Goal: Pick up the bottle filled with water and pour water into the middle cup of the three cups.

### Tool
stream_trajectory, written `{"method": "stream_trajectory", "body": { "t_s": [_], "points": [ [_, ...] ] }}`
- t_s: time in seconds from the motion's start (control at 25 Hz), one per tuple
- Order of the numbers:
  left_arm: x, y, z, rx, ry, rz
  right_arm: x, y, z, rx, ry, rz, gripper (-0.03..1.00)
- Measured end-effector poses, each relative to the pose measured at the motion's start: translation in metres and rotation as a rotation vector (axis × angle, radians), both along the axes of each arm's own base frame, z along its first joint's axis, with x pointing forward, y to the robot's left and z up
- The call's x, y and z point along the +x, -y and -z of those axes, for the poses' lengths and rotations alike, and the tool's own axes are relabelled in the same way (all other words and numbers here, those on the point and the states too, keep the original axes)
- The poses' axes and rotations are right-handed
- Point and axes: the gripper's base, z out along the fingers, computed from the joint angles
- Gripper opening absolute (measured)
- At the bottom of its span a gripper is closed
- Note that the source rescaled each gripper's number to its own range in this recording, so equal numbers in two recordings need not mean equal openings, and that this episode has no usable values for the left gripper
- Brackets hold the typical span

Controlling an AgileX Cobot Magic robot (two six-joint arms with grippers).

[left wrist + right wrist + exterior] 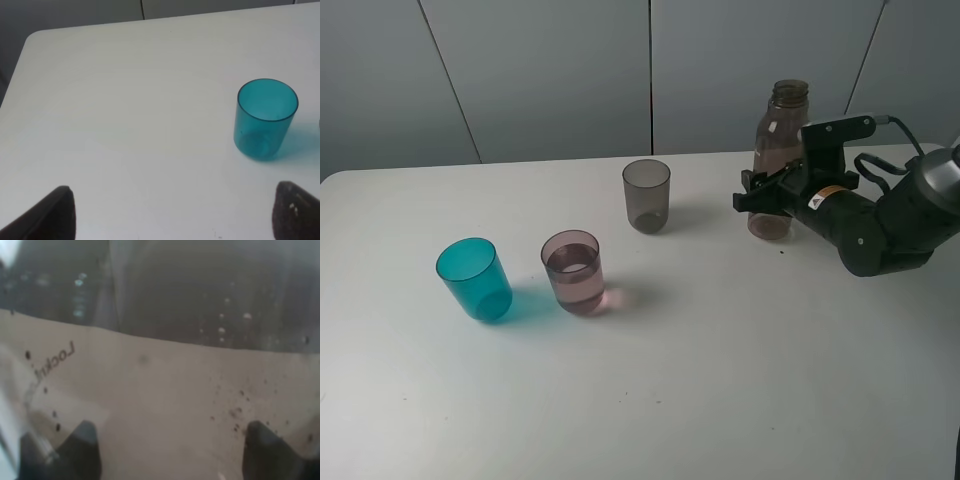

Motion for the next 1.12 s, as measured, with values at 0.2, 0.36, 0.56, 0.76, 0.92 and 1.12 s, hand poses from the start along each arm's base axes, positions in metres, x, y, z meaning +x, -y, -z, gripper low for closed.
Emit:
{"method": "stream_trajectory", "body": {
  "t_s": [0.2, 0.36, 0.56, 0.76, 0.92, 1.12],
  "points": [
    [0.0, 0.0, 0.0, 0.0, 0.0, 0.0, 0.0, -0.001, 0.0, 0.017, -0.006, -0.001, 0.0],
    [0.0, 0.0, 0.0, 0.0, 0.0, 0.0, 0.0, -0.002, 0.0, 0.029, -0.007, -0.007, 0.44],
    [0.0, 0.0, 0.0, 0.0, 0.0, 0.0, -0.001, -0.001, 0.0, 0.043, -0.026, -0.001, 0.93],
    [0.0, 0.0, 0.0, 0.0, 0.0, 0.0, -0.004, -0.001, -0.006, 0.03, -0.113, 0.0, 0.99],
    [0.0, 0.0, 0.0, 0.0, 0.0, 0.0, -0.011, 0.001, -0.015, 0.021, -0.155, 0.0, 0.99],
    [0.0, 0.0, 0.0, 0.0, 0.0, 0.0, -0.04, 0.01, -0.035, -0.009, -0.152, 0.004, 0.99]
  ]
}}
